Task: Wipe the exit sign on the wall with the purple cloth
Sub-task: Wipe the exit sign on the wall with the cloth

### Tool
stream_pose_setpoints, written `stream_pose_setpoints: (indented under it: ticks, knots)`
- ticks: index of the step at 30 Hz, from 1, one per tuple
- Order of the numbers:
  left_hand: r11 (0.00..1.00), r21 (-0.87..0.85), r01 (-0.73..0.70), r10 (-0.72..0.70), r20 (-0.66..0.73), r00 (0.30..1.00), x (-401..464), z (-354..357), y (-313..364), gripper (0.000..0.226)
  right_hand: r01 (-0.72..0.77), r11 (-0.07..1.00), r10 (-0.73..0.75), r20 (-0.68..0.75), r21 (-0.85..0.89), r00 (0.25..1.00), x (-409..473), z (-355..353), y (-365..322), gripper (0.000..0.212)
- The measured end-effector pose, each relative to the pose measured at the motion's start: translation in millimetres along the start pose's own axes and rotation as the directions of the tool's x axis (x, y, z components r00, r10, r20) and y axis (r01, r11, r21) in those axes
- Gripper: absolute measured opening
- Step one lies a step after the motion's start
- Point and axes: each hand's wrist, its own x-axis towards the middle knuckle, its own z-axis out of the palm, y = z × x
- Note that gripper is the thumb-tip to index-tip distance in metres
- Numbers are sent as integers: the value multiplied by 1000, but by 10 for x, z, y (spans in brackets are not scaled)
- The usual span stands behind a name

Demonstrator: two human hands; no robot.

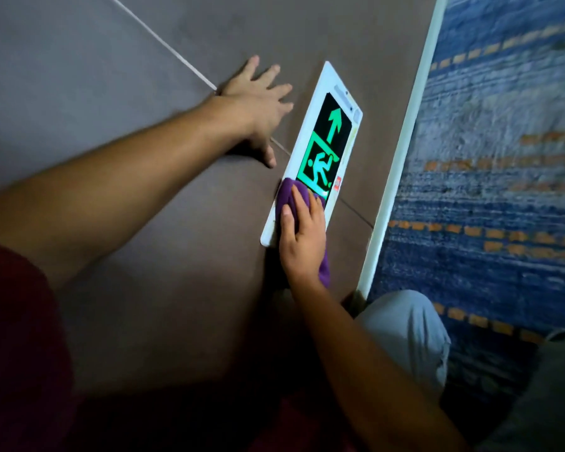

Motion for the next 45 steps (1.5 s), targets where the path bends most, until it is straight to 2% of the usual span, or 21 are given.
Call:
stream_pose_setpoints:
  ticks: [5,11,16,21,25,31,37,40,45]
  knots:
    - [999,43,16,-14,-45,999,-135,167,99,118,-31,999,31,29,-15,999,161,14,-93,44]
    - [999,48,6,-3,-68,998,-106,180,63,115,-67,996,59,115,66,992,901,-64,-363,45]
    - [998,62,6,-2,-75,997,-77,216,61,115,-91,982,80,76,163,994,767,-39,-290,44]
    - [1000,21,-19,21,-104,994,-71,234,32,108,-25,999,24,38,30,999,249,11,-130,45]
    - [1000,8,19,-18,-122,992,-97,250,79,101,30,999,-29,38,-26,999,-145,59,-12,45]
    - [998,-14,65,-66,-136,989,-327,322,160,93,-78,996,78,-1,-39,997,-71,67,-82,44]
    - [996,-44,75,-82,-192,978,-384,372,151,80,-90,996,91,79,-16,993,476,37,-368,47]
    - [996,-54,69,-79,-205,976,-376,387,158,78,-35,999,37,84,-23,996,372,3,-328,47]
    - [996,-65,69,-80,-183,980,-372,380,149,79,47,986,-42,35,-161,999,-265,64,-211,46]
